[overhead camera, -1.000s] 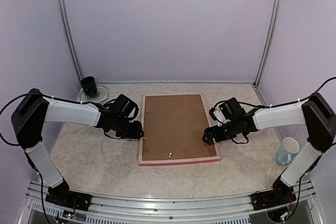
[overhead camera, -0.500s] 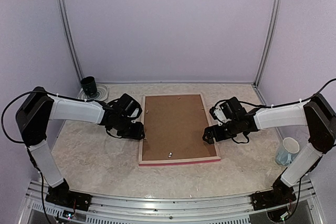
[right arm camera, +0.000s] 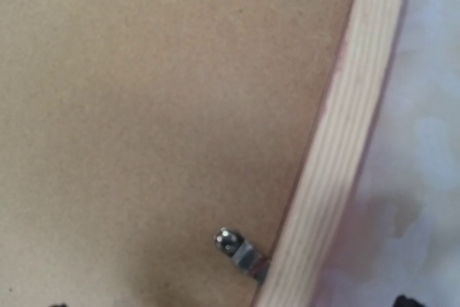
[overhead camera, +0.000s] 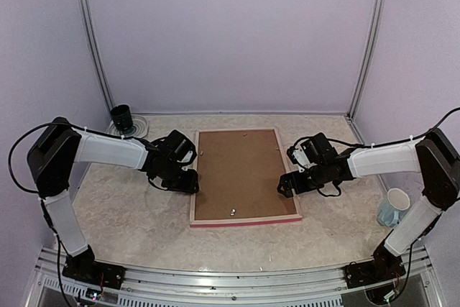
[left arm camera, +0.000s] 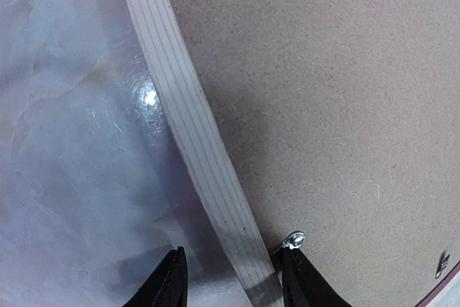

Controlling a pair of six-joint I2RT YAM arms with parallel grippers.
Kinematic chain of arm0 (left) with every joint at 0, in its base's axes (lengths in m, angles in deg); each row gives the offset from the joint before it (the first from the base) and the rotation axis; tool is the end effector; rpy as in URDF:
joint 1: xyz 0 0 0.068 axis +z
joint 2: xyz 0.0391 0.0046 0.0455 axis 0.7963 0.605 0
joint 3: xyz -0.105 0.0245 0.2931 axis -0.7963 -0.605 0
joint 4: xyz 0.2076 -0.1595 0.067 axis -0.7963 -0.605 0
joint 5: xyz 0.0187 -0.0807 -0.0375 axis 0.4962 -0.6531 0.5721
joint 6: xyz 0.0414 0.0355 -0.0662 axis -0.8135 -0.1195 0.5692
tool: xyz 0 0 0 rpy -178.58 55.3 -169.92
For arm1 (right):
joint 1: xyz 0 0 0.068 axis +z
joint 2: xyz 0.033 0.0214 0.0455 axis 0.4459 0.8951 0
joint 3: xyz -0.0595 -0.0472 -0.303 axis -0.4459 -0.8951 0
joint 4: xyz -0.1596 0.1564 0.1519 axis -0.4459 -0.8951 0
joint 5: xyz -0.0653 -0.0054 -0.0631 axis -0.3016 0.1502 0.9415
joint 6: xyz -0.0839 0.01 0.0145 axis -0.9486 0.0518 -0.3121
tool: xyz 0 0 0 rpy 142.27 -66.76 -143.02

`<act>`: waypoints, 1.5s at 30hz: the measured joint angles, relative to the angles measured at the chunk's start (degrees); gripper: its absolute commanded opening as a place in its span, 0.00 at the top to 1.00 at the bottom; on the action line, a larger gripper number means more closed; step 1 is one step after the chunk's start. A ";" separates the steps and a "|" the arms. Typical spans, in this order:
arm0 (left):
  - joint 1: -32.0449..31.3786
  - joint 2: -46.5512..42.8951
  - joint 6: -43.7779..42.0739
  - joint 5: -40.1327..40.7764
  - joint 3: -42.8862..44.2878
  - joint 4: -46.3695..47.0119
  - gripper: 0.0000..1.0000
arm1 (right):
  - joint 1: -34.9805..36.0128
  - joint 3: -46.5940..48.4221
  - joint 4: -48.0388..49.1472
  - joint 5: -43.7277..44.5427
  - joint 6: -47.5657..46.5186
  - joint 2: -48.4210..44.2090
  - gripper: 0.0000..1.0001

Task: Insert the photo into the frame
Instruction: Press the fastener onto the backboard.

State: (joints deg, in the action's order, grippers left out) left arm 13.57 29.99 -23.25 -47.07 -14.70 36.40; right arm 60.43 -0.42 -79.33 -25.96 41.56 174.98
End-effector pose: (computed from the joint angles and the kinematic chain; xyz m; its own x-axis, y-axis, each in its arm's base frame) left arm 0.3000 -0.2464 0.1451 -0.8906 0.2090 -0.4040 0.3067 0.9318 -0.1941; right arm 0.2754 0.1915 0.1614 -0.8355 -0.1678 -0.5232 -0.3332 0.9119 0.2397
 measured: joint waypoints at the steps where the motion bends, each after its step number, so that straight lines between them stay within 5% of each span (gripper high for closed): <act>1: -0.02 0.17 -0.09 0.02 0.13 0.00 0.55 | 0.00 0.00 0.00 0.00 0.00 0.00 0.02; 9: -0.33 0.50 -0.55 0.22 0.37 -0.07 0.56 | 0.00 0.00 0.00 0.00 0.00 0.00 0.02; 20: -1.25 0.79 -0.68 1.05 0.85 -0.11 0.74 | 0.00 0.00 0.00 0.00 0.00 0.00 0.02; 33: -1.33 0.79 1.31 1.51 0.85 0.33 0.82 | 0.00 0.00 0.00 0.00 0.00 0.00 0.02; 37: -1.33 0.79 1.95 1.49 0.85 0.35 0.79 | 0.00 0.00 0.00 0.07 -0.02 0.00 0.02; 45: -1.20 0.55 2.12 1.51 0.31 1.20 0.55 | -0.35 0.02 -0.28 -0.09 0.00 -1.29 0.01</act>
State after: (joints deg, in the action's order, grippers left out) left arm 12.37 30.54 -21.13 -45.56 -14.39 37.60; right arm 60.08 -0.40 -79.62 -26.05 41.56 173.69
